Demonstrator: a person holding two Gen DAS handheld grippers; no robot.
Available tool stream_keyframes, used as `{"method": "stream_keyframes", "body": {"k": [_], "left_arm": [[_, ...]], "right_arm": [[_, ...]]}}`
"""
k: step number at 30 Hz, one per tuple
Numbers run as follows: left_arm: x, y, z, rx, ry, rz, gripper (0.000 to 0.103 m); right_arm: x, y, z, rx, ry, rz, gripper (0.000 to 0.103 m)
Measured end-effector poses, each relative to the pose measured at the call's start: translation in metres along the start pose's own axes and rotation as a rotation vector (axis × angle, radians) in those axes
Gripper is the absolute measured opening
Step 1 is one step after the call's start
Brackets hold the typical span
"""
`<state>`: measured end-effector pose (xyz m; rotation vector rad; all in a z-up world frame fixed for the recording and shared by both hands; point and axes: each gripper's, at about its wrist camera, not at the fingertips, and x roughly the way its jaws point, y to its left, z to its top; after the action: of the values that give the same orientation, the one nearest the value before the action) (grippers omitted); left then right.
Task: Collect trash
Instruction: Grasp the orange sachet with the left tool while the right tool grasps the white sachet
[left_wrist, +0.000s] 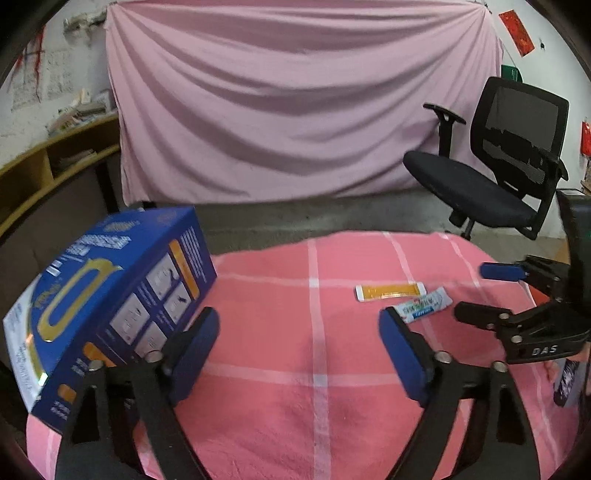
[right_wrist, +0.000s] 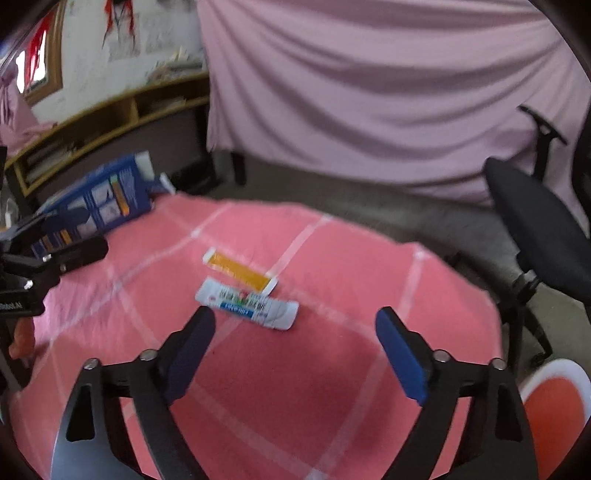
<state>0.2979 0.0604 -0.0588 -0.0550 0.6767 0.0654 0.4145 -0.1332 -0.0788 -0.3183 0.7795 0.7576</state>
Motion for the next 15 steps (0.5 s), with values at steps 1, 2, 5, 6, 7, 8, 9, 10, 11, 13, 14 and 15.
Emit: {"method": "stream_keyframes", "body": {"k": [1,2,5,6,7,8,9,10,11,13,14,15], "left_arm": [[0.002,0.001,-0.001,-0.005,0.016,-0.009,0.070],[0.005,0.002,-0.001,-0.009,0.031,-0.015,0.064],[0.010,0.005,0.002,-0.026,0.071,-0.025,0.055],[0.012,0.006,0.003,-0.032,0.083,-0.031,0.055],[0.012,0.007,0.004,-0.037,0.090,-0.034,0.055],[0.013,0.008,0.004,-0.041,0.099,-0.039,0.055],[0.014,0.008,0.005,-0.041,0.108,-0.044,0.055],[0.014,0.008,0.006,-0.040,0.116,-0.048,0.055],[0.014,0.007,0.006,-0.038,0.122,-0.051,0.055],[0.016,0.007,0.009,-0.030,0.132,-0.059,0.055],[0.016,0.006,0.009,-0.024,0.136,-0.061,0.055],[0.017,0.006,0.010,-0.016,0.141,-0.064,0.055]], "right_arm": [[0.006,0.004,0.001,-0.030,0.029,0.008,0.083],[0.011,0.008,0.002,-0.068,0.053,0.006,0.083],[0.026,0.022,0.007,-0.189,0.106,-0.021,0.082],[0.031,0.025,0.009,-0.218,0.117,-0.020,0.081],[0.033,0.027,0.012,-0.235,0.117,-0.016,0.080],[0.035,0.028,0.014,-0.252,0.115,-0.015,0.080],[0.036,0.028,0.016,-0.267,0.114,-0.017,0.080],[0.038,0.028,0.017,-0.286,0.112,-0.021,0.080],[0.039,0.029,0.018,-0.305,0.113,-0.018,0.080],[0.042,0.028,0.019,-0.313,0.126,0.029,0.069],[0.042,0.026,0.018,-0.302,0.133,0.058,0.059],[0.040,0.023,0.016,-0.289,0.137,0.076,0.051]]}}
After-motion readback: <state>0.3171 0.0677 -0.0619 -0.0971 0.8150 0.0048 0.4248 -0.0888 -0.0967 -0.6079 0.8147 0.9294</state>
